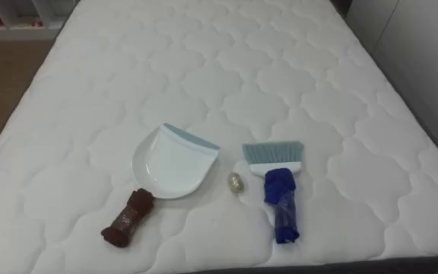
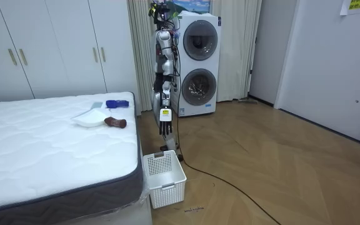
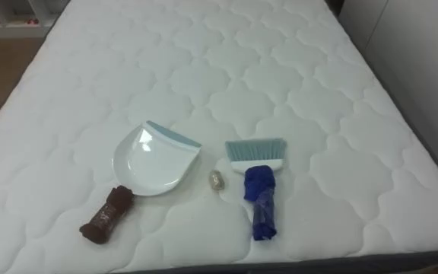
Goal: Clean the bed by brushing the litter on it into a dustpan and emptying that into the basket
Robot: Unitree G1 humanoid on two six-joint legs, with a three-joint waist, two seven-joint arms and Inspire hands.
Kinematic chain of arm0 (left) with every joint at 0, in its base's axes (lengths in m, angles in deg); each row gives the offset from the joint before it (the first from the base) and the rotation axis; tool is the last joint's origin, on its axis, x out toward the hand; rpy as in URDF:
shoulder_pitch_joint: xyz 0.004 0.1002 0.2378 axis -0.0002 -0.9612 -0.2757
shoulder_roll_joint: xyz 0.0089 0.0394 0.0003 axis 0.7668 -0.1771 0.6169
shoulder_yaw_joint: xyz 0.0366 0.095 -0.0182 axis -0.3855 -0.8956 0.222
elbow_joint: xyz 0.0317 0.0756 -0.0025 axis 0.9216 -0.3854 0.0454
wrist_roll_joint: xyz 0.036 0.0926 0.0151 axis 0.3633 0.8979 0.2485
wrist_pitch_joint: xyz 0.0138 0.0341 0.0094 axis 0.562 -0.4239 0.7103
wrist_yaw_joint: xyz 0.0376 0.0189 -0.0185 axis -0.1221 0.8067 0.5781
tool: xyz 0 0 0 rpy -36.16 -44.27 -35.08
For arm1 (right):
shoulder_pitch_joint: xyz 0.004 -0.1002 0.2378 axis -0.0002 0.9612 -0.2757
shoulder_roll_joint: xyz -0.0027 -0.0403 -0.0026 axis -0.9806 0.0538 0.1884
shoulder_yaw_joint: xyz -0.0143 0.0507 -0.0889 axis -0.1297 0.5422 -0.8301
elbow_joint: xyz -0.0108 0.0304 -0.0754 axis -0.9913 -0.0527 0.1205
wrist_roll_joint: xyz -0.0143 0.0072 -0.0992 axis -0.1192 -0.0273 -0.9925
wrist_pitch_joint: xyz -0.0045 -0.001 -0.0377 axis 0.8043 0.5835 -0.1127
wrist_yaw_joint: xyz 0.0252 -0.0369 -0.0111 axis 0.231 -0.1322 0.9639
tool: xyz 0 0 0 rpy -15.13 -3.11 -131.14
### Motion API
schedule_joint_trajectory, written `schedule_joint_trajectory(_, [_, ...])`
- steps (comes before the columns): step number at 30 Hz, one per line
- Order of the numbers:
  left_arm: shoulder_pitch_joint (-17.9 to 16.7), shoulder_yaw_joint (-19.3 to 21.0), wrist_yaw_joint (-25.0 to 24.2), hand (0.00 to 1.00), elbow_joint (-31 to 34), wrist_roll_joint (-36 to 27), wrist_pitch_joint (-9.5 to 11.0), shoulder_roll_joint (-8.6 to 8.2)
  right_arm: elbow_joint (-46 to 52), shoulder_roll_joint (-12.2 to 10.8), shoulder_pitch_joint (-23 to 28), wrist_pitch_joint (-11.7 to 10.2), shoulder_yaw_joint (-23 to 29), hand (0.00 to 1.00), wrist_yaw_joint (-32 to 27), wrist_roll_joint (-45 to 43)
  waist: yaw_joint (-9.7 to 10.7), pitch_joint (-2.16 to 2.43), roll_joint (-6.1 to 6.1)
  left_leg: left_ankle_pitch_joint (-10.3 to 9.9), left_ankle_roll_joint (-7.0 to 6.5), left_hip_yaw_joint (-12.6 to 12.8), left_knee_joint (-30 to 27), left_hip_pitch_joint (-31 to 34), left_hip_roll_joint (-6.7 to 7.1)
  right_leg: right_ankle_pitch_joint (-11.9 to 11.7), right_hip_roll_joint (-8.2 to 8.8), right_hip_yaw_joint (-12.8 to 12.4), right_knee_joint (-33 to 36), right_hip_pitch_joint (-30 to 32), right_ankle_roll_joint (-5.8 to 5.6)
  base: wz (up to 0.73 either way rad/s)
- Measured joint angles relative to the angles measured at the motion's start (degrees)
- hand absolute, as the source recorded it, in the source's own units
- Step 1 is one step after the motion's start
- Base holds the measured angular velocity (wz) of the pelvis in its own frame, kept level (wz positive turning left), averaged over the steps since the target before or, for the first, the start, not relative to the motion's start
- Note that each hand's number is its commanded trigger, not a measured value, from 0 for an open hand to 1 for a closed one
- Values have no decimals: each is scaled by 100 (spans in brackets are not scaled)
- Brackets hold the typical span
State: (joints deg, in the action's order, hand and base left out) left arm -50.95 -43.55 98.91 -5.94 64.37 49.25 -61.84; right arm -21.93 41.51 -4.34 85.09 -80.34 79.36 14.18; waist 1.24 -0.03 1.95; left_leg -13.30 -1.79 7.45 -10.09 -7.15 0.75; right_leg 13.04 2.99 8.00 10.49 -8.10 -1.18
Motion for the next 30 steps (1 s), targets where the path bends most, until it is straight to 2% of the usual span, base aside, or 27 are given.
schedule_joint_trajectory(21, [-132, -53, 38, 0, 9, 55, -42, -1, 79, -1, -75, -5, 2, 0, -214, -3, -8, -1, -5, 0, 0, -9, -34, 49, -1, 0, 1, 14, 5, 22, 1, 0])
schedule_joint_trajectory(24, [-116, 46, 137, 0, 14, -32, 32, -2, 158, 1, -77, -53, 13, 0, -329, 4, -8, -1, -7, 0, 0, -12, -33, 61, -2, 1, 0, 8, 8, 39, 1, 0])
schedule_joint_trajectory(30, [-100, 142, 759, 0, 279, -561, 261, 7, 158, 2, -100, -184, 0, 0, -388, 74, -7, 26, -75, 0, 0, -112, -70, 118, 1, 0, 8, 89, 15, 87, 1, 7])
